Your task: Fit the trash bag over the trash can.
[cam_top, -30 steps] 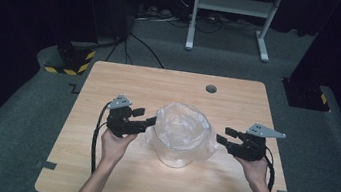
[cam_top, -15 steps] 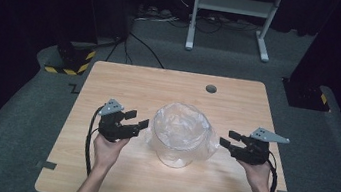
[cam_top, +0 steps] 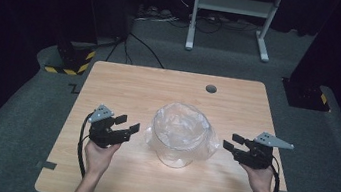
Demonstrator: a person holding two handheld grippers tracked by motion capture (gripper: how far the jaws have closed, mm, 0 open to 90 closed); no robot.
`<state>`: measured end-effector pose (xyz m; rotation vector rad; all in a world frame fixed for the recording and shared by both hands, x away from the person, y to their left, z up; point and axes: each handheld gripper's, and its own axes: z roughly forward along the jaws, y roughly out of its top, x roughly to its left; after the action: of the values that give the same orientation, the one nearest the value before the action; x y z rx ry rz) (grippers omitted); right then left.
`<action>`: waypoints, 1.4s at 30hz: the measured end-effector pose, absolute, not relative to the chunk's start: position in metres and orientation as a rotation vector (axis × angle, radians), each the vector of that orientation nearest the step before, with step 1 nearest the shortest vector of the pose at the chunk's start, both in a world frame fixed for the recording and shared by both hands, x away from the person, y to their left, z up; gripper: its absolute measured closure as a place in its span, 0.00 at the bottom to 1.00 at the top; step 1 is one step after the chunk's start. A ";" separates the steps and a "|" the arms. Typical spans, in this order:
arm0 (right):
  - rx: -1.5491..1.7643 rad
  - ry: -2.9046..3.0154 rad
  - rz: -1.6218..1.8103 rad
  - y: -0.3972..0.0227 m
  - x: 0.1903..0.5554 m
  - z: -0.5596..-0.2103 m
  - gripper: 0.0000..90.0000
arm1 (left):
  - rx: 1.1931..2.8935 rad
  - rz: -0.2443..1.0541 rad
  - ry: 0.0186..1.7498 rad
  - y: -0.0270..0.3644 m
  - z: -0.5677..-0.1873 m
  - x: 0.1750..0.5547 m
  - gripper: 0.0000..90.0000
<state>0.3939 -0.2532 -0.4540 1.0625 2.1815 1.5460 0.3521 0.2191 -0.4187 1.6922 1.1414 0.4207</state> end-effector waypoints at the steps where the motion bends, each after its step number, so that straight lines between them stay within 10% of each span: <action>1: 1.066 2.185 1.540 -0.254 0.394 -0.455 0.51 | 1.692 0.422 1.147 0.220 -0.420 0.351 0.40; 42: 1.205 2.172 1.394 -0.262 0.404 -0.490 0.52 | 1.758 0.485 1.359 0.237 -0.483 0.357 0.36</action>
<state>0.4043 -0.2621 -0.4899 1.2050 2.1723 1.3944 0.3565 0.2374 -0.4829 1.7584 1.3594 0.4847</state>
